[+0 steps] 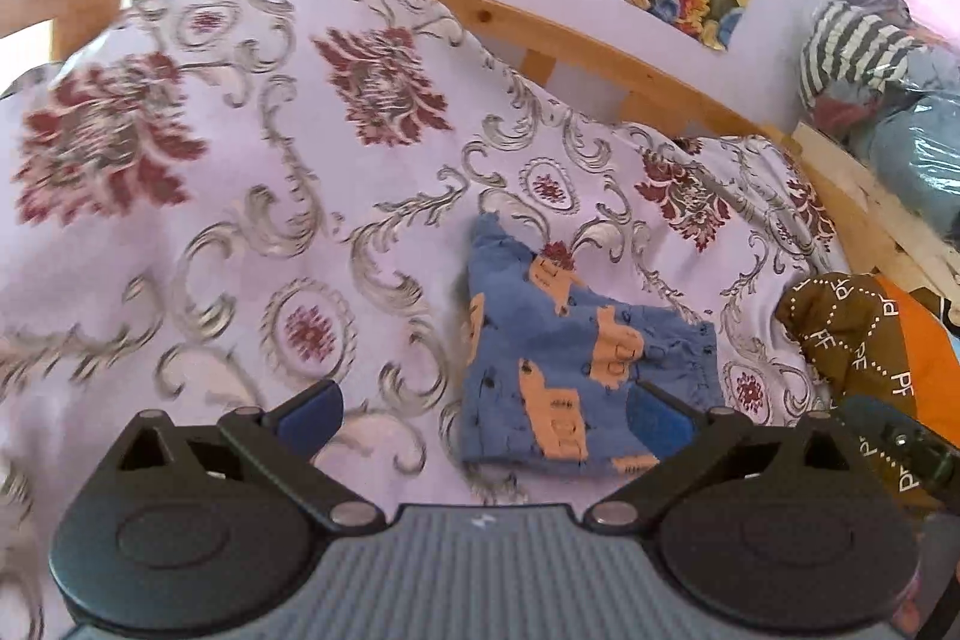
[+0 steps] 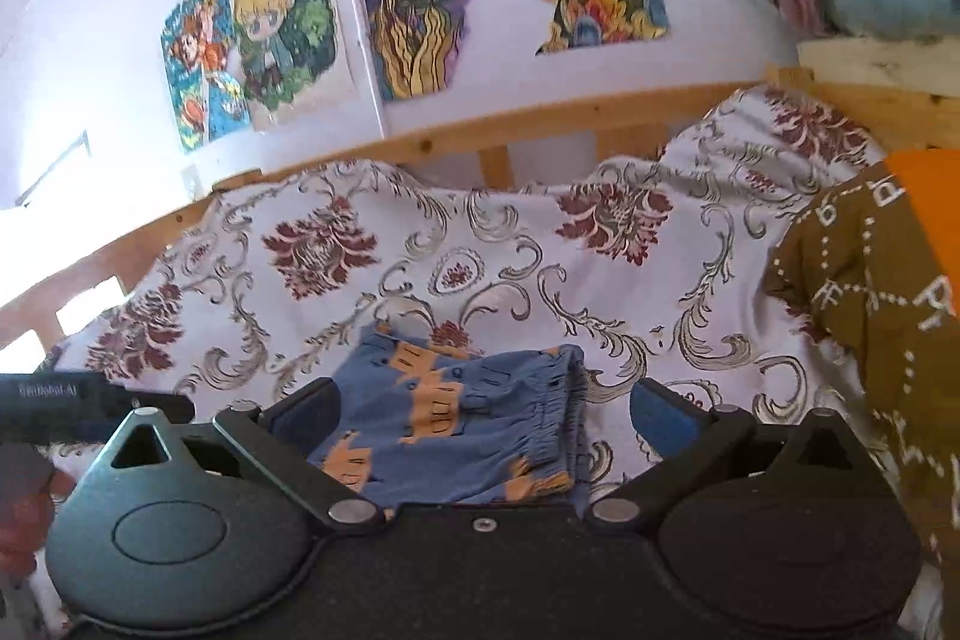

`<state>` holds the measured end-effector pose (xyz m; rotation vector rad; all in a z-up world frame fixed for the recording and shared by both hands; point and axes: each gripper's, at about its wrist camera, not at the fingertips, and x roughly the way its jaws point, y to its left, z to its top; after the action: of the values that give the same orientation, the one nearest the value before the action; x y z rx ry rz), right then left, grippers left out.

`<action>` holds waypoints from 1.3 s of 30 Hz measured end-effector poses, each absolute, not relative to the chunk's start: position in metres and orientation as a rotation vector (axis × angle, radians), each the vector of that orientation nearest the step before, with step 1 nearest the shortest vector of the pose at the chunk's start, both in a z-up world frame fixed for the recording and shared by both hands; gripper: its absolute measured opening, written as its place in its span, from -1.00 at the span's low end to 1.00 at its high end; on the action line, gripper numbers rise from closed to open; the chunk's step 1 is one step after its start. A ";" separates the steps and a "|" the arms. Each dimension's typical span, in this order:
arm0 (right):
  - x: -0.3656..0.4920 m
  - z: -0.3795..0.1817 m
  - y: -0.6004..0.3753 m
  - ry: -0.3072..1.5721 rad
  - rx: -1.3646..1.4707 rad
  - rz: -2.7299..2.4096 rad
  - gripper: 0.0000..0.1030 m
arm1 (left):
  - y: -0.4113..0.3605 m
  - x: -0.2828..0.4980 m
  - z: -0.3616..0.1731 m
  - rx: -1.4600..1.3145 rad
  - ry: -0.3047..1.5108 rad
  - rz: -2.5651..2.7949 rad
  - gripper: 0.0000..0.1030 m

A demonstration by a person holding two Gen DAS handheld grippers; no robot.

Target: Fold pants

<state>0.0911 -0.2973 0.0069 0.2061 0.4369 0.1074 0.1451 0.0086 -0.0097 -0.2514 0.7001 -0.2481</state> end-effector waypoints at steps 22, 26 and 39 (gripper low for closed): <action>-0.008 0.006 -0.260 0.441 0.191 0.026 0.99 | 0.008 0.046 -0.012 -0.095 0.680 -0.093 0.99; -0.013 0.005 -0.250 0.458 0.157 0.026 0.99 | 0.007 0.039 -0.015 -0.075 0.697 -0.086 0.99; -0.006 -0.006 -0.259 0.536 0.211 -0.026 0.99 | -0.004 0.035 -0.019 0.012 0.707 -0.097 0.99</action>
<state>-0.0058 -0.2594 -0.0056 0.2106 0.5358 -0.0263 0.0350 -0.0043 -0.0191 0.0120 0.7072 -0.0971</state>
